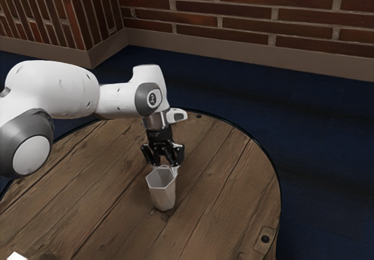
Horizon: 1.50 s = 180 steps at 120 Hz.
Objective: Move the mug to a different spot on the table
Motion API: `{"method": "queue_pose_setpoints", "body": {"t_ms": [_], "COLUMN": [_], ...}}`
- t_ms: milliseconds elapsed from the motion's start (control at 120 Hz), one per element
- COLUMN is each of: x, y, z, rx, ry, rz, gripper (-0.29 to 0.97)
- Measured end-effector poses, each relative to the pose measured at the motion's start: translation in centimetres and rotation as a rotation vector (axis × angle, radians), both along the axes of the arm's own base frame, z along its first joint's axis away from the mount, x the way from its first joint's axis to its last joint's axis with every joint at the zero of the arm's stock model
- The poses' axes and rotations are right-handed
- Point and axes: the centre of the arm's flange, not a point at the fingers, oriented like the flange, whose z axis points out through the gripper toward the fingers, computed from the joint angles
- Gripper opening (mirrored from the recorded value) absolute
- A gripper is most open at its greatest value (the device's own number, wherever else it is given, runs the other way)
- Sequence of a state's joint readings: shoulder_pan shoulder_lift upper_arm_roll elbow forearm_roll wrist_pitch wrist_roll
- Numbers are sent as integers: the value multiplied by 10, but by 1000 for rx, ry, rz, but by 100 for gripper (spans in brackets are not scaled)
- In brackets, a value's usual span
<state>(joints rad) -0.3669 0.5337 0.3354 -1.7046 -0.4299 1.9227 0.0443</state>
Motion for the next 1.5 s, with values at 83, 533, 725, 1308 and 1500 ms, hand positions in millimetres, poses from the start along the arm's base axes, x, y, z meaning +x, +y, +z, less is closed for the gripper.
{"method": "queue_pose_setpoints", "body": {"t_ms": [83,533,725,1308,1500], "x": [1,-8,-11,-121,-160], "y": [5,5,5,27,49], "z": [1,-2,0,44,33], "rx": [9,55,86,125,173], "ry": [0,118,154,260,315], "rz": [37,218,278,389,447], "gripper": [24,41,14,-4,-7]}}
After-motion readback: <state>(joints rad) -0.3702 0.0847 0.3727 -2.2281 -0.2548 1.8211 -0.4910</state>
